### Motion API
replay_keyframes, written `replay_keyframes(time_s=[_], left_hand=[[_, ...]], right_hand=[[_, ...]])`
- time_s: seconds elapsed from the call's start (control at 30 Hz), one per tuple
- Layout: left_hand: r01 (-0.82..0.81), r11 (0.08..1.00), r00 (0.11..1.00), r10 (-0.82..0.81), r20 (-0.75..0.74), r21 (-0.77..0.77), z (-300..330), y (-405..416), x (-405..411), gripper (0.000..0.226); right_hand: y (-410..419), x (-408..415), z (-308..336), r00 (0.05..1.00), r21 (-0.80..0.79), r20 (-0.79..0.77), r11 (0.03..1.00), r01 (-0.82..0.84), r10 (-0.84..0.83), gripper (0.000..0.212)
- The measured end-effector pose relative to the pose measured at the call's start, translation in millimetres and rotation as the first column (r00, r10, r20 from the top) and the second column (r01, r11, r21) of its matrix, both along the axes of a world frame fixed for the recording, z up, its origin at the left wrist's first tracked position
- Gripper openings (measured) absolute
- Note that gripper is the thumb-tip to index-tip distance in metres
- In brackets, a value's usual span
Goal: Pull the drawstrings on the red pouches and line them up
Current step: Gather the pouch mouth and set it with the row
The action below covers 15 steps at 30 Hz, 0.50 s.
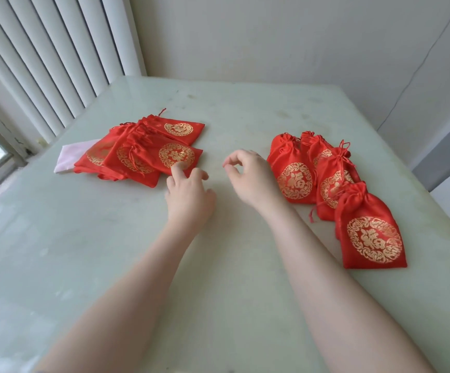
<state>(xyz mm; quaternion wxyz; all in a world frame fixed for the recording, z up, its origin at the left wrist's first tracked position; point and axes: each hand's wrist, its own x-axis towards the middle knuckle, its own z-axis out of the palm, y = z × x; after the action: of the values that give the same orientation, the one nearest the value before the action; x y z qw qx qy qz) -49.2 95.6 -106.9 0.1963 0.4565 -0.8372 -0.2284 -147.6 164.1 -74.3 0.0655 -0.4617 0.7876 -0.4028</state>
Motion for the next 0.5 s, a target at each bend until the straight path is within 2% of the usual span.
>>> replay_keyframes(time_s=[0.1, 0.23, 0.33, 0.4, 0.47, 0.5], left_hand=[[-0.060, 0.976, 0.978, 0.099, 0.181, -0.207, 2.2, -16.3, 9.6, 0.037], [-0.035, 0.962, 0.949, 0.118, 0.294, -0.272, 6.5, -36.3, 11.0, 0.031], [0.023, 0.955, 0.954, 0.068, 0.293, -0.295, 10.4, -48.3, 7.7, 0.022], [0.028, 0.945, 0.964, 0.060, 0.257, -0.327, 13.1, -51.3, 7.8, 0.020], [0.029, 0.943, 0.980, 0.038, 0.193, -0.332, 13.8, -49.8, 9.7, 0.022], [0.050, 0.944, 0.990, -0.002, 0.143, -0.328, 12.5, -48.3, 12.2, 0.024]], right_hand=[[-9.2, 12.7, -2.7, 0.999, 0.051, -0.033, 0.998, -0.039, 0.040, 0.013], [-13.7, 28.0, -3.8, 0.997, 0.067, -0.048, 0.996, -0.058, 0.061, 0.013], [-15.1, 34.6, -9.5, 0.996, 0.084, -0.066, 0.995, -0.056, 0.062, 0.014], [-15.1, 35.1, -12.5, 0.998, 0.078, 0.010, 0.995, -0.067, 0.067, 0.016], [-15.3, 32.9, -11.9, 0.981, 0.019, 0.196, 1.000, -0.014, 0.010, 0.017], [-17.2, 29.7, -13.0, 0.956, -0.027, 0.288, 0.998, 0.062, -0.052, 0.017]])
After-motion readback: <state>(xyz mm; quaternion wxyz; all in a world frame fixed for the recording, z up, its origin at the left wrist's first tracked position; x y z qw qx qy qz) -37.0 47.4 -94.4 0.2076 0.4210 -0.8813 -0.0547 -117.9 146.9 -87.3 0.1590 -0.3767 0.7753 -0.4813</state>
